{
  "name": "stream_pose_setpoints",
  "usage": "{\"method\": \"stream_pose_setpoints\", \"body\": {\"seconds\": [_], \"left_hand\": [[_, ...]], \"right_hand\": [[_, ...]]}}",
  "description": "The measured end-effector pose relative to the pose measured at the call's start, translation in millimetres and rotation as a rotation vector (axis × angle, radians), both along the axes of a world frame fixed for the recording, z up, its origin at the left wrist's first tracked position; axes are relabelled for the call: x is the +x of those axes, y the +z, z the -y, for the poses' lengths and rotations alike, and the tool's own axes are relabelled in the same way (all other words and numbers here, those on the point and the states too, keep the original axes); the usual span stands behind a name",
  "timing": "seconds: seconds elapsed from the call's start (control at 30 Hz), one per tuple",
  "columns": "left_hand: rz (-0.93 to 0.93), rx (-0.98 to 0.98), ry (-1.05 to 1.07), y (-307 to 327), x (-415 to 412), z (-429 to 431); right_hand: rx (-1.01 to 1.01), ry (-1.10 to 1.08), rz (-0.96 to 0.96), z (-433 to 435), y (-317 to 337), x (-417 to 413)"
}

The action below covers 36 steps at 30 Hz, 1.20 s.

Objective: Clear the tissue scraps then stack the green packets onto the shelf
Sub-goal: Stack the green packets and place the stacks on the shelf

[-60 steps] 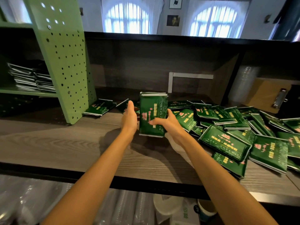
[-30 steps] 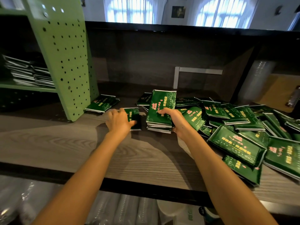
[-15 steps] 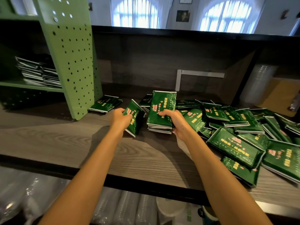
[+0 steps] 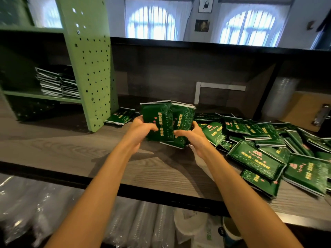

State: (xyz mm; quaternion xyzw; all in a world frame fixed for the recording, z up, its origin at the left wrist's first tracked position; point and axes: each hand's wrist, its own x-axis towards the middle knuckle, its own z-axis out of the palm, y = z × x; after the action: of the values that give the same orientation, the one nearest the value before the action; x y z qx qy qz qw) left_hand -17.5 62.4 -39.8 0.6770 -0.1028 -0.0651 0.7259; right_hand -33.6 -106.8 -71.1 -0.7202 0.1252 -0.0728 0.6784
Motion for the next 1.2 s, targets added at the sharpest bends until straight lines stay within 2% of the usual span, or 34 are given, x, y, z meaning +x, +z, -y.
{"method": "stream_pose_setpoints", "body": {"seconds": [0.2, 0.33, 0.43, 0.63, 1.03, 1.2], "left_hand": [[0.137, 0.209, 0.085, -13.7, -8.0, 13.2], [0.1, 0.058, 0.023, -30.7, -18.5, 17.5], [0.139, 0.027, -0.059, -33.9, -26.1, 18.3], [0.129, 0.112, -0.187, -23.3, -27.1, 16.5], [0.07, 0.021, -0.297, -16.1, -17.3, 18.1], [0.056, 0.025, -0.322, -19.6, -17.0, 16.0]], "right_hand": [[-0.013, 0.064, 0.12, -11.7, -6.9, -19.5], [0.001, 0.142, 0.176, -14.5, -9.4, -31.6], [0.008, 0.198, 0.148, -11.2, -11.2, -39.4], [0.004, 0.273, 0.137, -1.5, -5.6, -52.6], [0.081, 0.399, 0.051, 7.4, -8.3, -56.8], [-0.072, 0.281, 0.08, -0.5, -5.0, -55.3]]}}
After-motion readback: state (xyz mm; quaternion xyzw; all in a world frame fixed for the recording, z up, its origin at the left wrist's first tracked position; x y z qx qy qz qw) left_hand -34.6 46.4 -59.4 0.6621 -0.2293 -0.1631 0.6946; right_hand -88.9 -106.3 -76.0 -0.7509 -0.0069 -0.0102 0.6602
